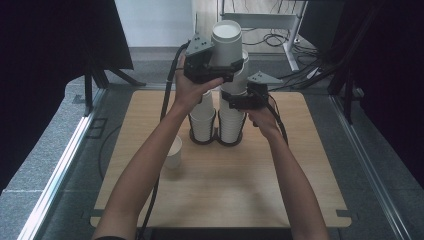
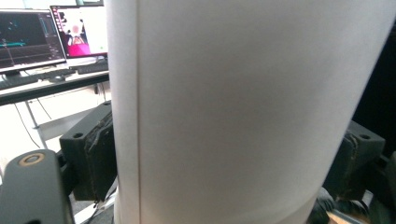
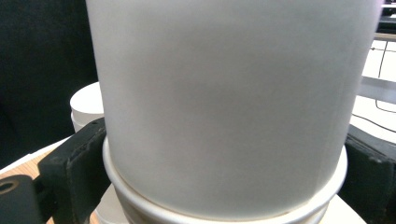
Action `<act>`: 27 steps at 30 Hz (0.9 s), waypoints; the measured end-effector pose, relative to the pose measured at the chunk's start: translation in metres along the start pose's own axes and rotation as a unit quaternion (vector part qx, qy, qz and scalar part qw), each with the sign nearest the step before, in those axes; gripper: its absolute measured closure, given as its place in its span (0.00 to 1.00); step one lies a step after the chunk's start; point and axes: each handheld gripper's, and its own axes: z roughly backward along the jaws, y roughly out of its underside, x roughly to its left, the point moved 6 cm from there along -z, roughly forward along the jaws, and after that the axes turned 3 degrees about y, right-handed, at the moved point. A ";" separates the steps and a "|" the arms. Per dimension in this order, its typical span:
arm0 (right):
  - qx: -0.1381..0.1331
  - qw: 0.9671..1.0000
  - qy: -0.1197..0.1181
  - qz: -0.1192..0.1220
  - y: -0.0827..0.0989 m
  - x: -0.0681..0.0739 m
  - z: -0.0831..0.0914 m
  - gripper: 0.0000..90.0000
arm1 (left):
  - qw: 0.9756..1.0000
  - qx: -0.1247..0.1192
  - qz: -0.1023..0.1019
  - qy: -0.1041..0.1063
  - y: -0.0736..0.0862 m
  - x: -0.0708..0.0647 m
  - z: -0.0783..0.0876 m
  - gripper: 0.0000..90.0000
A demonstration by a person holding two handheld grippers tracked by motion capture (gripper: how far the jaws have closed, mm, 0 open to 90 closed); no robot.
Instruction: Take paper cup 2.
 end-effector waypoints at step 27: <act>-0.003 1.000 0.018 0.000 0.000 0.000 0.000 0.04 | 1.000 0.000 0.008 0.023 0.042 -0.014 0.045 0.16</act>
